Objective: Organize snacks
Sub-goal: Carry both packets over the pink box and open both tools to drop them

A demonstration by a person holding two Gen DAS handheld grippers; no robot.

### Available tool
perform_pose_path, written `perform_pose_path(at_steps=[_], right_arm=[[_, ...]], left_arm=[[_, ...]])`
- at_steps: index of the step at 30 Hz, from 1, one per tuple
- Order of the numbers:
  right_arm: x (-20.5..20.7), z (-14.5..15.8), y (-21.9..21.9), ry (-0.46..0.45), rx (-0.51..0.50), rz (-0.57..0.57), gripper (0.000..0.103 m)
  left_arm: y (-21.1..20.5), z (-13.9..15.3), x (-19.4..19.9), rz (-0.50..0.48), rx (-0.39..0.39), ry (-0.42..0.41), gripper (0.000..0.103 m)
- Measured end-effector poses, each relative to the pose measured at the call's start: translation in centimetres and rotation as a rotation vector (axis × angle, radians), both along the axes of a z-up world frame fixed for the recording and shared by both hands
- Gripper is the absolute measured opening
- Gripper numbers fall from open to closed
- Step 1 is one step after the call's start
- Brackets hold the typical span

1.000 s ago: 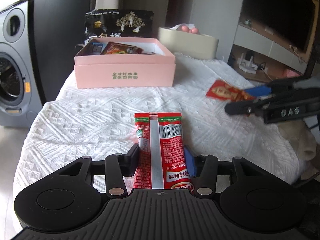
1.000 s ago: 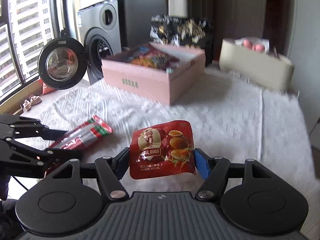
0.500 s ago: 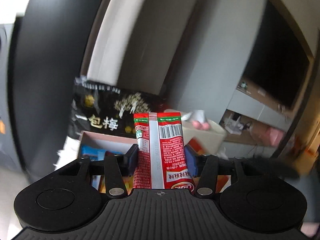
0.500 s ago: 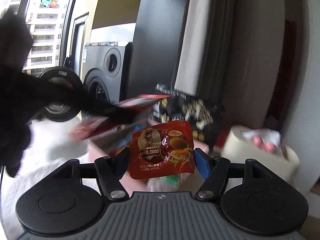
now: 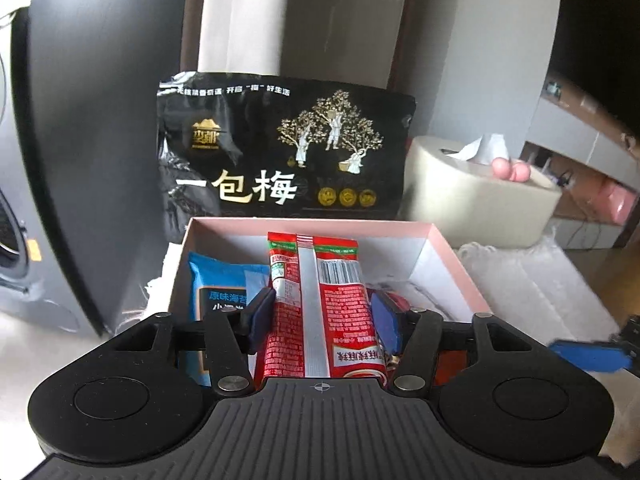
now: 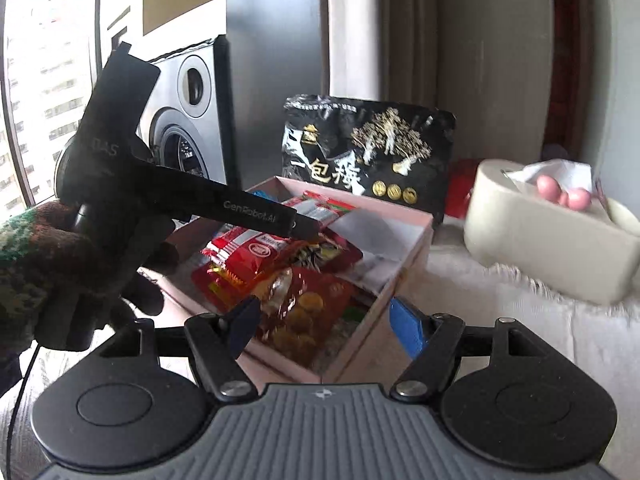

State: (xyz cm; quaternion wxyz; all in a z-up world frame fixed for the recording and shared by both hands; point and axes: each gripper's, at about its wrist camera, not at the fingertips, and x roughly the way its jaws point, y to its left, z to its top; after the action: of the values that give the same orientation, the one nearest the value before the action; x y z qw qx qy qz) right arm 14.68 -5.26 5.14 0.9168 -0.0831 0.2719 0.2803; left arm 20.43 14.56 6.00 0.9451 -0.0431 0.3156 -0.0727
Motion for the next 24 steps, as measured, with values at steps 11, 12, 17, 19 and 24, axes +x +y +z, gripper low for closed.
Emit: perform_pose_path(at_steps=[11,12,17,19,24], right_arm=[[-6.9,0.3,-2.8,-0.044,-0.039,-0.042,0.076],[-7.6,0.1,-3.2,-0.041,-0.041,-0.048,0.077],[-10.2,-2.0,-5.3,-0.002,-0.06,-0.082,0.078],[-10.8,-2.8,-6.1,0.037,-0.04,-0.095,0.078],[-11.2,-4.5,-7.2,0.121,0.017,-0.11,0.078]], left_arm=[[-1.3,3.8,-5.5,0.061,0.018,-0.196,0.056],[-1.4,4.3,-6.6,0.053,0.009,-0.219,0.056],[-2.3,4.0,-12.8,0.048,-0.044,-0.192,0.056],[-3.0,2.4,-15.9,0.059,-0.083,-0.145,0.056],[-5.8,-2.8,-21.8,0.126,-0.1,-0.014,0.056]])
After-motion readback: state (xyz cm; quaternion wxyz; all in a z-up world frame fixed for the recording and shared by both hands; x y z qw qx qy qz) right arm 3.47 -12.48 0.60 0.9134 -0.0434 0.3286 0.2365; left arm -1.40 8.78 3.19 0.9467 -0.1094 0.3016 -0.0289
